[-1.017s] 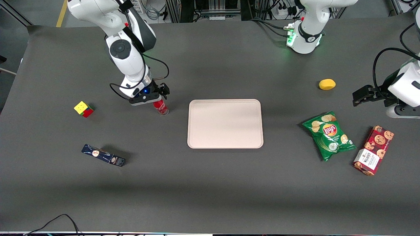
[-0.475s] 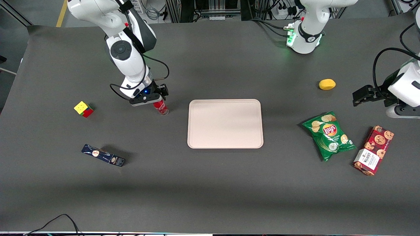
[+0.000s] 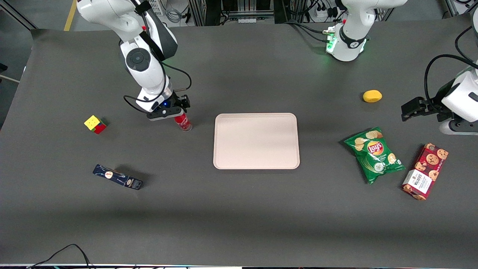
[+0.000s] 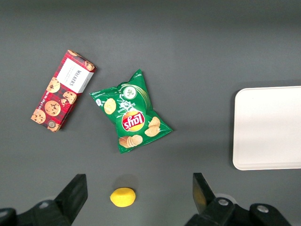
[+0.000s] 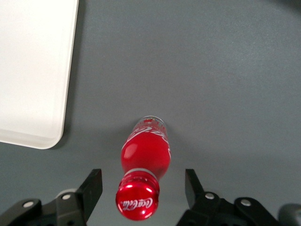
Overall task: Place coke bottle on tray
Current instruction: 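Close the right gripper on the bottle neck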
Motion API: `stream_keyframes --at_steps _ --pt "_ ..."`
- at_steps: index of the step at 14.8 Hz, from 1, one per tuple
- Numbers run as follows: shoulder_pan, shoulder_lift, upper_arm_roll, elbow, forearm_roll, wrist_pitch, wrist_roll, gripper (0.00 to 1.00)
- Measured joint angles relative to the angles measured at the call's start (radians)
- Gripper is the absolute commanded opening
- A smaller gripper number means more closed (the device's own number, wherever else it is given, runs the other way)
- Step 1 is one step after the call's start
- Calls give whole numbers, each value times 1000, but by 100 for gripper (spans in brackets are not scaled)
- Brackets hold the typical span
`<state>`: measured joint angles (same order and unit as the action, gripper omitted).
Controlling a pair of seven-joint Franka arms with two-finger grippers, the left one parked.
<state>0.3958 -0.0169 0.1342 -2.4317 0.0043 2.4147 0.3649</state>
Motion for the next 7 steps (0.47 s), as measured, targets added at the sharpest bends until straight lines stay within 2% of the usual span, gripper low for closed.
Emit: stream_keyframes --at_steps 3,7 --pt "0 0 0 5 0 0 0 0" --pt "-1 0 0 11 0 -2 0 0"
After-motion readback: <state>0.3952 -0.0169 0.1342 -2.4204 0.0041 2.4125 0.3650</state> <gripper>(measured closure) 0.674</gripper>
